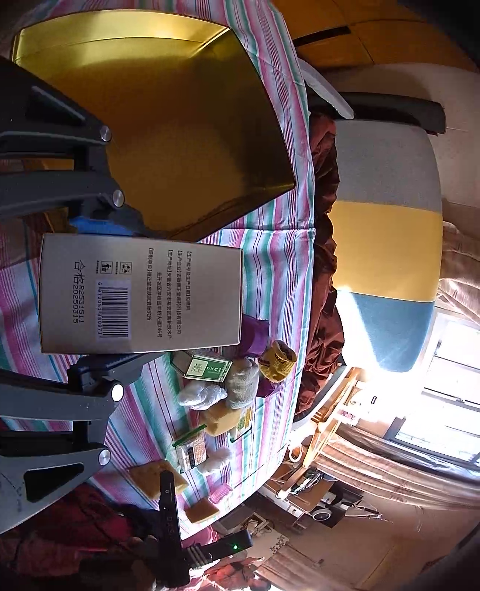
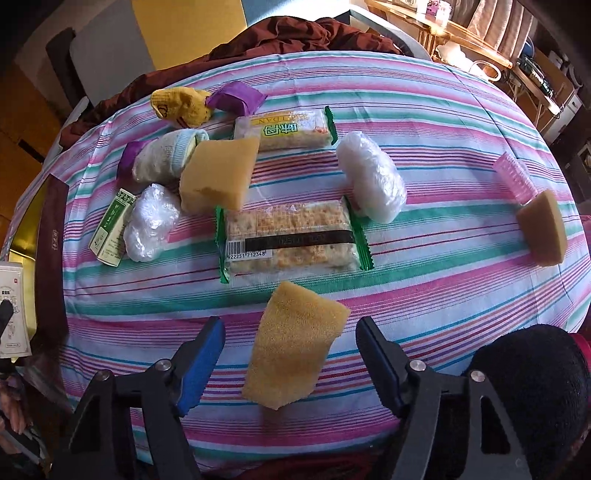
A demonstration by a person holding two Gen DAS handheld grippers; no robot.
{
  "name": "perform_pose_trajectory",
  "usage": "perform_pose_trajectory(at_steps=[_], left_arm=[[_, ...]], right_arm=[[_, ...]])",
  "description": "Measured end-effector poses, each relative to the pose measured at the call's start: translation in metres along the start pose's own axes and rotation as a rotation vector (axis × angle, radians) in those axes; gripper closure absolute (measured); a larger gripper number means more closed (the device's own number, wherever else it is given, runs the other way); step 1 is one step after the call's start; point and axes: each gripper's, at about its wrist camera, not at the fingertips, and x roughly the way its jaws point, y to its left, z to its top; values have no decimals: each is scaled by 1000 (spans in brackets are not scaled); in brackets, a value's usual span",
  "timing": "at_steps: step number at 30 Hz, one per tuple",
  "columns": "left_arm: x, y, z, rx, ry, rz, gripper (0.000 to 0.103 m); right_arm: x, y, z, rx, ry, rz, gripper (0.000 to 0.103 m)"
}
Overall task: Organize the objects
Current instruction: 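Grasp the yellow sponge with the right tool while the left tool lifts the white box, then lower the white box into the gold tray and open the left tool while the right tool holds the sponge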
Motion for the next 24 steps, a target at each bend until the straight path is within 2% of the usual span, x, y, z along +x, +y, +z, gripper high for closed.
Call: perform_pose_trajectory(at_steps=[1,3,9,13,18,21,24], left_arm=[[-1,2,-1,-7,-1,1,53],[-3,6,-3,-19,-4,7,53],[-10,20,-6,-52,-18,29,53],[-18,46,-10,-110,-28,80,53],[-30,104,-22,-213,-38,212,53],[-32,138,-38,-265,-14,296,53],[-31,159,-52,-292,14,347,53]], right_arm=[[1,0,0,-4,6,-9,38],[5,3,0,-19,20,-34,62],[10,18,0,-114,37,-102,66],[10,23,-1,-155,28,-116,67],[8,23,-1,-165,18,-101,67],[8,24,-3,-166,10,-82,67],[9,25,-1,-163,10,-80,67]])
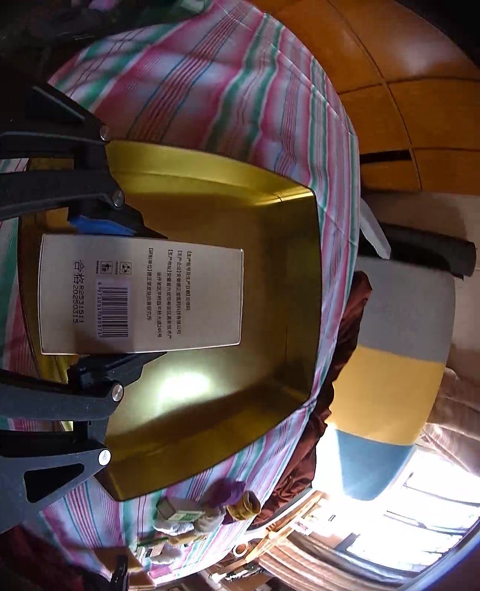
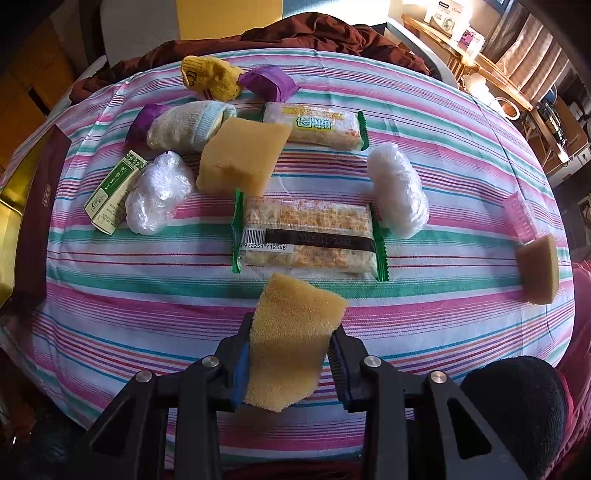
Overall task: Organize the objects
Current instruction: 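Lower the white box into the gold tray and open the left tool while the right tool holds the sponge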
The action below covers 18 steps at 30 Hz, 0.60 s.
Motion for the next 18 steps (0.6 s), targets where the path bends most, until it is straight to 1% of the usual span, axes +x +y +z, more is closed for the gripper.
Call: perform_pose_trajectory(at_steps=[3,7,9,11,16,18], left_arm=[[8,13,-7,-17,22,47,52],[11,20,-12,-11,24,127,50],[8,23,-15,-12,11,145,45],[5,25,-18,-5,-4,167,43],[-2,23,-18,15,-53,219,43],[1,24,-18,23,-45,237,48]], right_arm=[[-1,2,-1,-7,1,-8,67],[0,3,0,-12,3,-15,67],[0,4,-1,-15,4,-18,67],[0,4,0,-19,5,-21,67],[2,5,0,-29,7,-28,67],[3,8,1,-43,9,-34,67]])
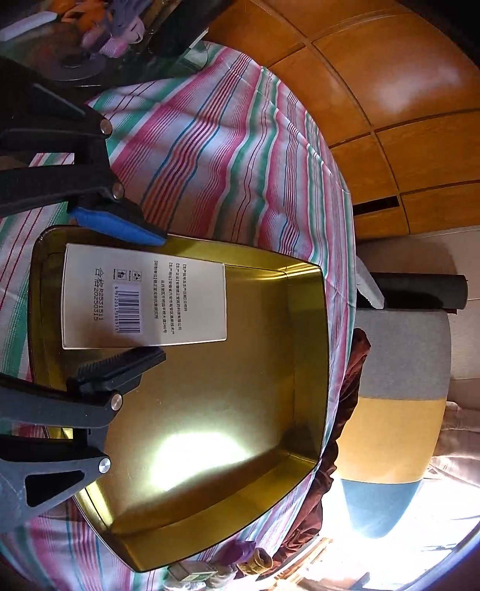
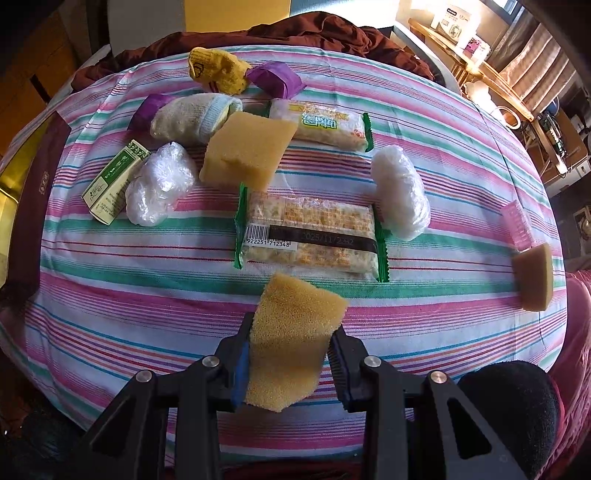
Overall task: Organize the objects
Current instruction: 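Lower the white box into the gold tray and open the left tool while the right tool holds the sponge, then lower the yellow sponge into the gold tray beside the white box, open right tool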
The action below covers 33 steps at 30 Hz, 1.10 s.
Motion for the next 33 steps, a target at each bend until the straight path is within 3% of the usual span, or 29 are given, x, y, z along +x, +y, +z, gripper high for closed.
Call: perform_pose_trajectory(at_steps=[5,9,19,33], left_arm=[[-8,4,-3,-39,-14,-23,47],[-22,5,0,-66,-58,-49,33],[-44,6,3,-98,-95,-99,29],[-49,16,-5,-118,-89,-93,27]], right_arm=[[1,1,1,-4,-3,-9,67],[-1,1,0,-2,-12,-3,67],[-4,13,0,-34,-22,-14,67],[-25,68,6,-134,-98,77,67]])
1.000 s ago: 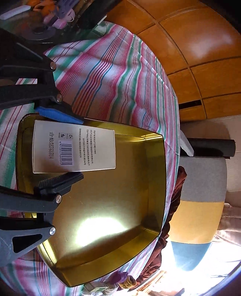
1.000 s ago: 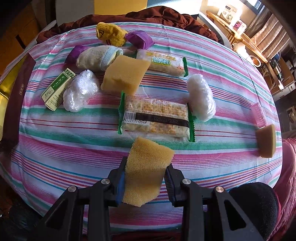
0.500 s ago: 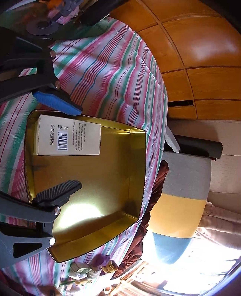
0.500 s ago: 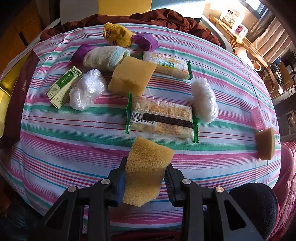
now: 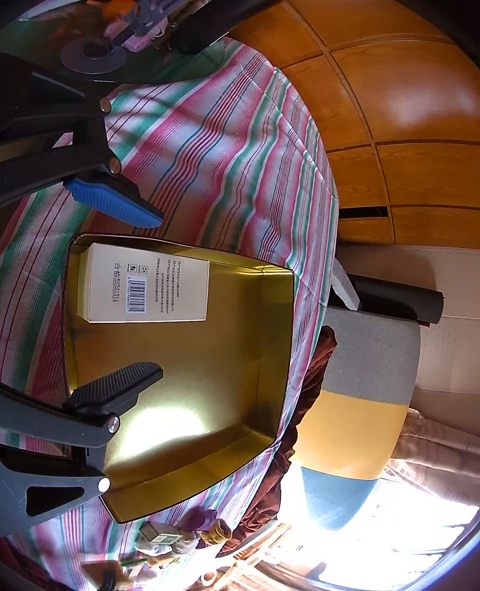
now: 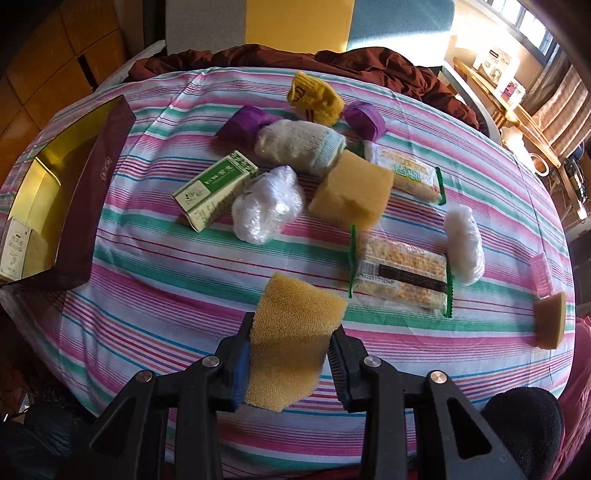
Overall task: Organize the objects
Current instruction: 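Lower the yellow sponge into the gold tray beside the white box, open right tool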
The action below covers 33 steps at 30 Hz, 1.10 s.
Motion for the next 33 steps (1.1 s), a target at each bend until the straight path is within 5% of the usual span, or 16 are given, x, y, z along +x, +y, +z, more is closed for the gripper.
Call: perform_pose_trajectory(at_steps=[14,24,33], left_arm=[[-2,20,0,-52,-5,20,26],[-9,42,1,-104,-25,54,22],[-8,65,-4,-151,-11,80,21]], right_arm=[[-30,51,28,-63,-110,85,67],[-48,197,65,-306,-193,335,67],[-2,306,71,-409,-98,388,66]])
